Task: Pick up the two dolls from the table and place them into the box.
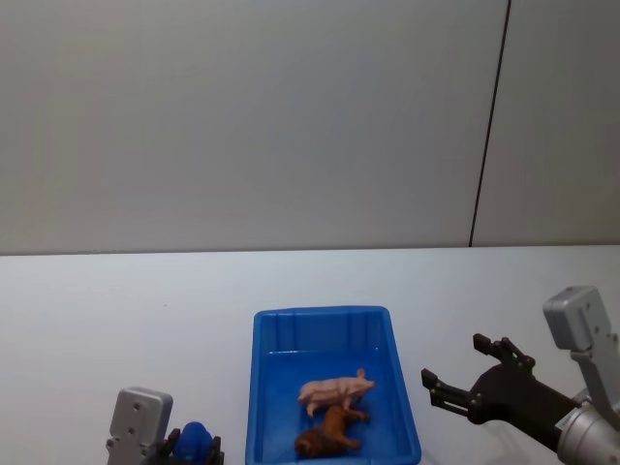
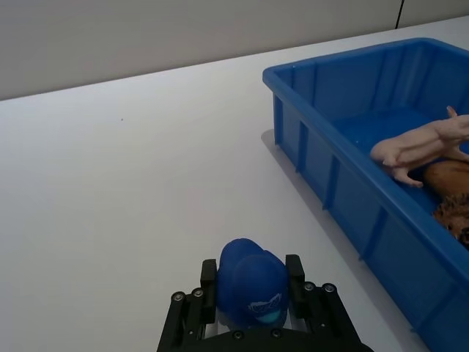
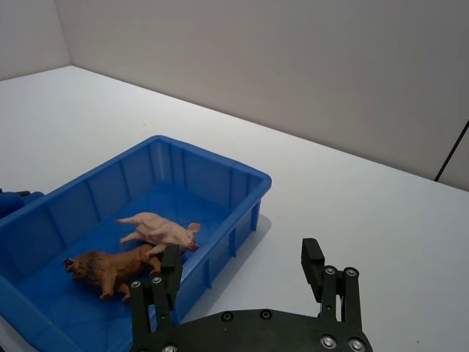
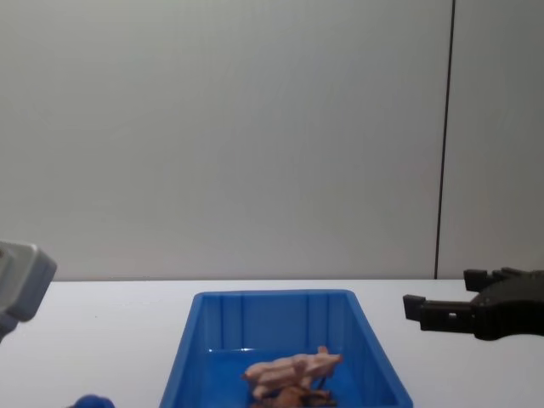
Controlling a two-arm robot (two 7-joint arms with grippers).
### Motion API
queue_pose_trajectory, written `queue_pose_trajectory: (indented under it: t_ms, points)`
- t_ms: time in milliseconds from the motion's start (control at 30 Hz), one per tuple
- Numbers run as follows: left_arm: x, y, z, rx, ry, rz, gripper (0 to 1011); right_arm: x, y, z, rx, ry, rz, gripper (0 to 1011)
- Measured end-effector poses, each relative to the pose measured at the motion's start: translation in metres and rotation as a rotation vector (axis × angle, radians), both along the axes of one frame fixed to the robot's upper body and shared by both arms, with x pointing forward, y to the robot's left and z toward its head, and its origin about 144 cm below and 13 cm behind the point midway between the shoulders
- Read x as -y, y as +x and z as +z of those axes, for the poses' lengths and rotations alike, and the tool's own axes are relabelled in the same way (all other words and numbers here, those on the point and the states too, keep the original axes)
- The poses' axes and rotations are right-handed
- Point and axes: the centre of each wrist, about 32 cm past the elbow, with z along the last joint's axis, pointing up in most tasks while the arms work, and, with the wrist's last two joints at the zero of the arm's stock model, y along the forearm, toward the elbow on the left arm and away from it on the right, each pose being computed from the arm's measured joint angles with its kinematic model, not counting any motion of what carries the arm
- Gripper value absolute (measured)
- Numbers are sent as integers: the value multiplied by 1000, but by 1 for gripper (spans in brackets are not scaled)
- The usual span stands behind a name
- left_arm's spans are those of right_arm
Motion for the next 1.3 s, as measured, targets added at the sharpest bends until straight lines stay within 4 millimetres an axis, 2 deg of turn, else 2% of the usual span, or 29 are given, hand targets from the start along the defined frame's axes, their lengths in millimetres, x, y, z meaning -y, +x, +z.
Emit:
queue_pose_trajectory:
  t_ms: [267,433,700,867,1067,1100,1300]
  points:
    - [-1,9,14,49,28,-15,506,0,0,0,0,0,0,1001]
    - [1,19,30,109,49,-34,474,0,0,0,0,0,0,1001]
    - [14,37,55,203,66,-102,429,0,0,0,0,0,0,1001]
    - [26,46,63,237,60,-151,394,0,0,0,0,0,0,1001]
    - [44,57,69,263,36,-220,577,0,0,0,0,0,0,1001]
    - [49,60,69,267,27,-236,647,0,0,0,0,0,0,1001]
    - [60,68,71,274,0,-286,823,0,0,0,0,0,0,1001]
